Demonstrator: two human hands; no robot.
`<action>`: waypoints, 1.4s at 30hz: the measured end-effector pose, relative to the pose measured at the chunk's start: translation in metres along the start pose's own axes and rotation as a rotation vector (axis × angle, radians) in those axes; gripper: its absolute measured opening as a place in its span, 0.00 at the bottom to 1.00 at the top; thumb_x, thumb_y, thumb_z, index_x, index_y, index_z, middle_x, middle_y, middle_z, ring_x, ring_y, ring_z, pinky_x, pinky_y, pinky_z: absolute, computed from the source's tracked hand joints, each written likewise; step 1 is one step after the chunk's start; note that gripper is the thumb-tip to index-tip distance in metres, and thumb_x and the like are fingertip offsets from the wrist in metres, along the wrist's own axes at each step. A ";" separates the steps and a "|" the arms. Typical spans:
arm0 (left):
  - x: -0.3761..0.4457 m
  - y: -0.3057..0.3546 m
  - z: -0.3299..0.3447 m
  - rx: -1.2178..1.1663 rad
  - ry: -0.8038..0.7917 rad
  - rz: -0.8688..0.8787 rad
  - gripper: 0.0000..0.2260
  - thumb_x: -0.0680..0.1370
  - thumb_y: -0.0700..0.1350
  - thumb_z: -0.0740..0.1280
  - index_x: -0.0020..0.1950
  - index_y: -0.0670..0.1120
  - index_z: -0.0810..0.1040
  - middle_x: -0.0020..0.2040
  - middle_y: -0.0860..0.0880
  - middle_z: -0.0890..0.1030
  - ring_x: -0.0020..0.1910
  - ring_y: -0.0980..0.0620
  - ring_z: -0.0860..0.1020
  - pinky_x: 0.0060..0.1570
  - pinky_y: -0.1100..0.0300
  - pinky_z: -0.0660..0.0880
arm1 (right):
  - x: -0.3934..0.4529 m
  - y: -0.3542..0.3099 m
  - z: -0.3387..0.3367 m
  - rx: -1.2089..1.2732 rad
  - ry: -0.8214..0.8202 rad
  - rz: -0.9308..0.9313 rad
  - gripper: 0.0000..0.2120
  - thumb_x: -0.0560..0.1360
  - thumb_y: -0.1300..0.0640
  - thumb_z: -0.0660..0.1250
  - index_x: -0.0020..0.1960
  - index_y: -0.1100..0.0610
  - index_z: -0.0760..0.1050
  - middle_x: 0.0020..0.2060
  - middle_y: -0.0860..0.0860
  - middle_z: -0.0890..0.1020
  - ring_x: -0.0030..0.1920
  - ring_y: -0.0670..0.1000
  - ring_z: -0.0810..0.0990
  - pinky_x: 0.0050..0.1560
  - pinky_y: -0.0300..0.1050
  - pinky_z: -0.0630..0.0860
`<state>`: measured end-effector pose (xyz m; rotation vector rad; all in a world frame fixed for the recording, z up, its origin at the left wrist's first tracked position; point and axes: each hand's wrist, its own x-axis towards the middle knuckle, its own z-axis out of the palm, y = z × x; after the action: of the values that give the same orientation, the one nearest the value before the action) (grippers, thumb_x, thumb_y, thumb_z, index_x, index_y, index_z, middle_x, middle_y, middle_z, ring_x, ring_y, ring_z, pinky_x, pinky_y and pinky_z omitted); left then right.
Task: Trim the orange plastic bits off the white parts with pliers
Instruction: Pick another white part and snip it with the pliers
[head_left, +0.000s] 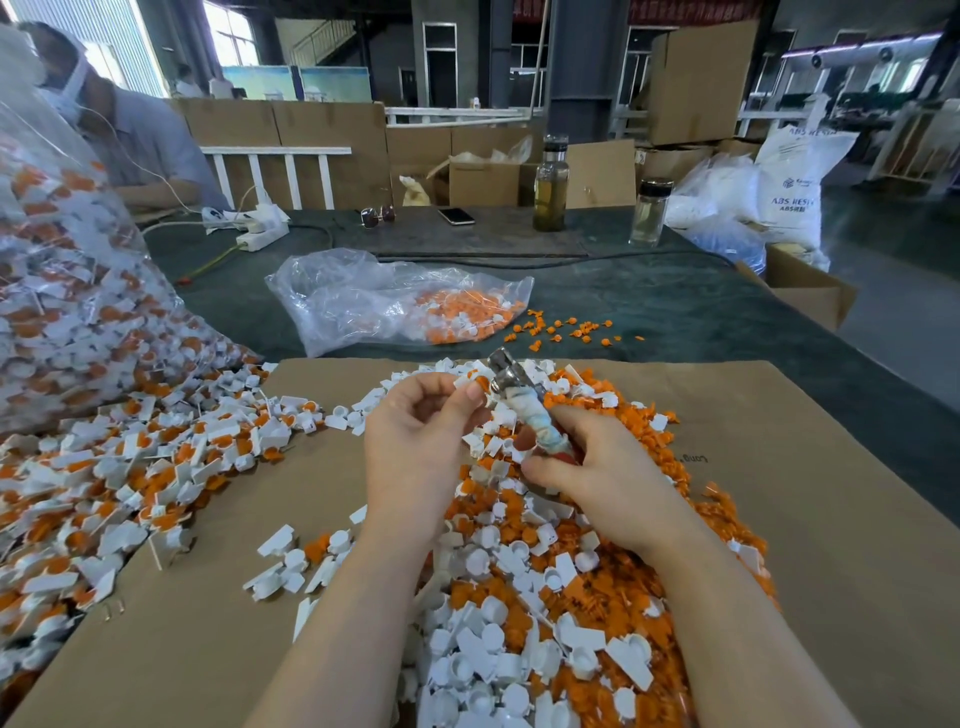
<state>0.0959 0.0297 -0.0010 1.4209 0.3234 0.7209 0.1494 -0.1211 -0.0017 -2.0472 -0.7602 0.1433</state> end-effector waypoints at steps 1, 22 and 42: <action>0.001 0.000 -0.001 -0.025 -0.002 0.002 0.02 0.77 0.38 0.72 0.44 0.43 0.81 0.35 0.51 0.84 0.36 0.56 0.84 0.39 0.67 0.79 | 0.000 0.000 -0.001 -0.005 -0.018 0.000 0.05 0.73 0.53 0.70 0.49 0.52 0.77 0.41 0.48 0.82 0.42 0.47 0.80 0.46 0.52 0.78; 0.005 -0.003 -0.008 -0.133 -0.084 0.032 0.03 0.77 0.36 0.69 0.44 0.41 0.80 0.36 0.51 0.83 0.36 0.57 0.81 0.41 0.66 0.78 | -0.002 -0.002 0.006 -0.076 -0.075 -0.044 0.08 0.76 0.60 0.66 0.45 0.47 0.77 0.36 0.46 0.80 0.36 0.50 0.78 0.34 0.48 0.74; 0.040 0.001 -0.083 -1.092 0.667 -0.544 0.11 0.83 0.40 0.62 0.64 0.41 0.76 0.45 0.43 0.86 0.40 0.50 0.86 0.39 0.58 0.83 | 0.006 0.015 0.007 -0.419 0.208 0.057 0.07 0.75 0.51 0.66 0.40 0.46 0.69 0.33 0.43 0.76 0.33 0.44 0.74 0.29 0.37 0.63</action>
<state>0.0757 0.1194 -0.0044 0.0136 0.6642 0.7132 0.1579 -0.1183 -0.0167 -2.4324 -0.6404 -0.2122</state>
